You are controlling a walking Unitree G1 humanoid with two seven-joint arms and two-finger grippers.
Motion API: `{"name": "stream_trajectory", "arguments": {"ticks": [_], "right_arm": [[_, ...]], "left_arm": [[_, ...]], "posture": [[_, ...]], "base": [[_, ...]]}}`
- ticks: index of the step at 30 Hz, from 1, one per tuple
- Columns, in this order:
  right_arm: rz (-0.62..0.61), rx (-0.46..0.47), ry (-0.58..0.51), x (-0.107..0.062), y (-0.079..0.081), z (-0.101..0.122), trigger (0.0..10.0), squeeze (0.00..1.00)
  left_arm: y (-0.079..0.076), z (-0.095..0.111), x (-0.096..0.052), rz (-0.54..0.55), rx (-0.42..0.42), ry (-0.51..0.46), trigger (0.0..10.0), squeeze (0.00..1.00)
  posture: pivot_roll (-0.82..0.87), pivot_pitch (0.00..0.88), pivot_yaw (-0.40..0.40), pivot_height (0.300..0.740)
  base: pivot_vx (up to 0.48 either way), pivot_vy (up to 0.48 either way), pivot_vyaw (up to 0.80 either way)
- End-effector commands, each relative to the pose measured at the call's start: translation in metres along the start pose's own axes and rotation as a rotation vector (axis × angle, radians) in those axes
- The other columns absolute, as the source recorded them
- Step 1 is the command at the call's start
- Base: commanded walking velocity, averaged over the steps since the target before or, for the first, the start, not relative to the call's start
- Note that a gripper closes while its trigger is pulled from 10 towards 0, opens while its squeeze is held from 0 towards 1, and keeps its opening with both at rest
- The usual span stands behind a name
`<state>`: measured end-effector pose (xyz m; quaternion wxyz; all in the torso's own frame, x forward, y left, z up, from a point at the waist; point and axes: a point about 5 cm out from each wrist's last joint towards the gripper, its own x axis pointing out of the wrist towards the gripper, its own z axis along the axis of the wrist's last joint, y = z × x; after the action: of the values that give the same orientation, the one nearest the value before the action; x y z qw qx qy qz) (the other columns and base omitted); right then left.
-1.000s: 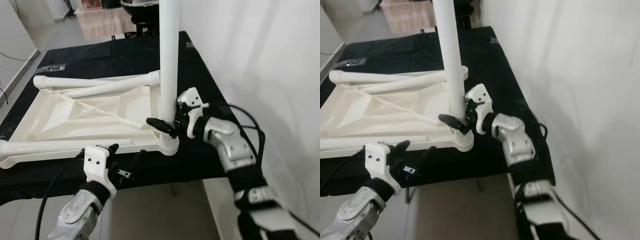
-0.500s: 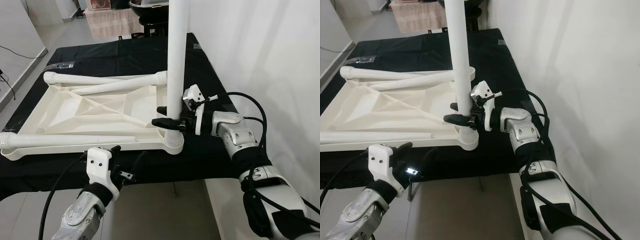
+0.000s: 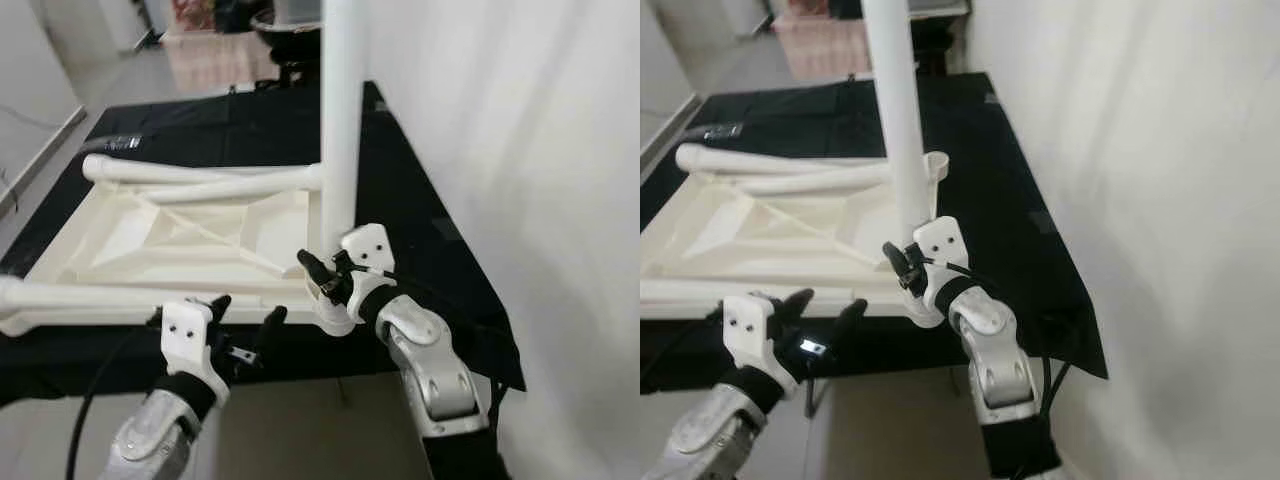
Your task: Building children table
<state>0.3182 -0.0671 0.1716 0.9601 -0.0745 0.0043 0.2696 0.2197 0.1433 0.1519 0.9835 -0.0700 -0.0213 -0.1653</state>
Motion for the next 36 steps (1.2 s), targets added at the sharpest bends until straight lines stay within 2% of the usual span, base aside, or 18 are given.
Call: {"name": "stream_trajectory", "arguments": {"ticks": [1, 2, 3, 4, 8, 10, 11, 12, 13, 14, 16, 18, 22, 23, 24, 26, 33, 36], "right_arm": [[-0.046, 0.001, 0.136, 0.000, -0.002, -0.026, 0.3, 0.00], [-0.053, -0.005, 0.139, 0.000, -0.001, -0.025, 10.0, 0.00], [-0.053, -0.005, 0.139, 0.000, -0.001, -0.025, 10.0, 0.00], [-0.021, 0.015, 0.099, 0.005, -0.004, -0.019, 10.0, 1.00], [0.050, 0.062, 0.021, 0.013, -0.007, -0.003, 10.0, 1.00], [0.168, 0.062, -0.017, 0.019, -0.011, 0.005, 10.0, 1.00], [0.240, 0.060, -0.033, 0.023, -0.015, 0.008, 10.0, 0.67], [0.240, 0.060, -0.033, 0.023, -0.015, 0.008, 10.0, 0.67], [0.354, 0.061, -0.050, 0.025, -0.018, 0.013, 10.0, 0.00], [0.354, 0.061, -0.050, 0.025, -0.018, 0.013, 10.0, 0.00], [0.530, 0.028, -0.049, 0.027, -0.026, 0.016, 10.0, 0.00], [0.591, 0.002, -0.035, 0.028, -0.029, 0.015, 10.0, 0.00], [0.612, -0.030, 0.017, 0.037, -0.038, 0.014, 10.0, 0.00], [0.615, -0.001, 0.014, 0.040, -0.039, 0.017, 3.0, 0.00], [0.615, -0.001, 0.014, 0.040, -0.039, 0.017, 3.0, 0.00], [0.628, 0.025, 0.007, 0.042, -0.042, 0.021, 0.0, 0.00], [0.618, 0.016, 0.015, 0.041, -0.051, 0.020, 0.0, 0.00], [0.503, -0.067, 0.070, 0.028, -0.061, 0.003, 0.0, 0.00]], "left_arm": [[0.003, -0.002, -0.001, 0.009, 0.020, 0.017, 10.0, 0.00], [0.003, -0.002, -0.001, 0.011, 0.022, 0.016, 10.0, 0.00], [0.003, -0.002, -0.001, 0.011, 0.022, 0.016, 10.0, 0.00], [0.004, -0.002, 0.000, 0.018, 0.023, 0.014, 10.0, 0.00], [0.004, -0.003, 0.002, 0.024, 0.023, 0.014, 10.0, 0.00], [0.004, -0.004, 0.003, 0.020, 0.020, 0.016, 10.0, 0.00], [0.003, -0.004, 0.004, 0.019, 0.019, 0.017, 10.0, 0.00], [0.003, -0.004, 0.004, 0.019, 0.019, 0.017, 10.0, 0.00], [0.003, -0.005, 0.004, 0.017, 0.017, 0.018, 10.0, 0.00], [0.003, -0.005, 0.004, 0.017, 0.017, 0.018, 10.0, 0.00], [0.001, -0.007, 0.005, 0.015, 0.013, 0.019, 10.0, 0.00], [0.001, -0.008, 0.006, 0.015, 0.012, 0.020, 10.0, 0.00], [-0.001, -0.009, 0.006, 0.013, 0.007, 0.021, 10.0, 0.00], [-0.002, -0.009, 0.006, 0.011, 0.005, 0.020, 10.0, 0.00], [-0.002, -0.009, 0.006, 0.011, 0.005, 0.020, 10.0, 0.00], [-0.002, -0.009, 0.006, 0.008, 0.002, 0.020, 10.0, 0.00], [-0.004, -0.008, 0.005, 0.007, 0.000, 0.017, 10.0, 0.00], [-0.004, -0.006, 0.003, 0.008, -0.001, 0.013, 10.0, 0.00]], "posture": [[0.00, 0.121, 0.037, 0.740], [0.00, 0.121, 0.037, 0.740], [0.00, 0.121, 0.037, 0.740], [0.00, 0.111, 0.042, 0.740], [0.00, 0.108, 0.042, 0.740], [0.00, 0.093, 0.041, 0.740], [0.00, 0.092, 0.041, 0.740], [0.00, 0.092, 0.041, 0.740], [0.00, 0.083, 0.039, 0.740], [0.00, 0.083, 0.039, 0.740], [0.00, 0.067, 0.034, 0.740], [0.00, 0.064, 0.033, 0.740], [0.00, 0.052, 0.030, 0.740], [0.00, 0.052, 0.030, 0.740], [0.00, 0.052, 0.030, 0.740], [0.00, 0.059, 0.029, 0.740], [0.00, 0.069, 0.029, 0.740], [-0.02, 0.105, 0.023, 0.740]], "base": [[0.000, 0.000, 0.00], [0.000, 0.000, 0.00], [0.000, 0.000, 0.00], [0.000, 0.000, 0.00], [0.000, 0.000, 0.00], [0.000, 0.000, 0.00], [0.000, 0.000, 0.00], [0.000, 0.000, 0.00], [0.000, 0.000, 0.00], [0.000, 0.000, 0.00], [0.000, 0.000, 0.00], [0.000, 0.000, 0.00], [0.000, 0.000, 0.00], [0.000, 0.000, 0.00], [0.000, 0.000, 0.00], [0.000, 0.000, 0.00], [0.000, 0.000, 0.00], [0.000, 0.000, 0.00]]}}
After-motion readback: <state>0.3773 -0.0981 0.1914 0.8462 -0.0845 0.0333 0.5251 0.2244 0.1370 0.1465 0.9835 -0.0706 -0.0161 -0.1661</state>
